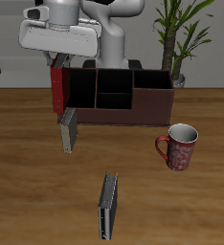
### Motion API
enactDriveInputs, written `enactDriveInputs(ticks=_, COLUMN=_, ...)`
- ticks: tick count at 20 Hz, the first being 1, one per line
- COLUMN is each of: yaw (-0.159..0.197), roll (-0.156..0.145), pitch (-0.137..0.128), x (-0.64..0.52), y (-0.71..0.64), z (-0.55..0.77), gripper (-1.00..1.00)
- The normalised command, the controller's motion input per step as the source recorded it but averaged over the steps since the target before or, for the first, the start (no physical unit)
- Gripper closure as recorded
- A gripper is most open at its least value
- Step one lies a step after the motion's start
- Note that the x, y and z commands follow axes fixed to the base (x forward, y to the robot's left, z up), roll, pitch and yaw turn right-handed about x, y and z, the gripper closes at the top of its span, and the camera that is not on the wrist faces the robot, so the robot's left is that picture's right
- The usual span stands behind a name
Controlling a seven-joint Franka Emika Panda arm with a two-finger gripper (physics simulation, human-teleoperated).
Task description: Place the red book into the back desk caddy's front compartment
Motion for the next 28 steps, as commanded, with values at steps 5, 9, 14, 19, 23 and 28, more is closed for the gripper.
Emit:
enactDriveInputs(ticks=5, yaw=0.039, roll=-0.012, pitch=-0.051, x=-0.43, y=0.17, z=0.33, gripper=1.00)
enactDriveInputs(ticks=9, yaw=0.042, roll=-0.002, pitch=-0.034, x=-0.53, y=0.25, z=0.29, gripper=1.00)
enactDriveInputs(ticks=14, yaw=0.066, roll=0.114, pitch=-0.019, x=-0.53, y=0.40, z=0.13, gripper=1.00)
enactDriveInputs(ticks=19, yaw=0.052, roll=0.059, pitch=-0.040, x=-0.59, y=0.35, z=0.06, gripper=1.00)
enactDriveInputs(ticks=23, yaw=0.006, roll=-0.011, pitch=0.001, x=-0.34, y=0.04, z=0.03, gripper=1.00)
enactDriveInputs(ticks=28, yaw=0.016, roll=-0.060, pitch=0.009, x=-0.32, y=0.01, z=-0.05, gripper=1.00)
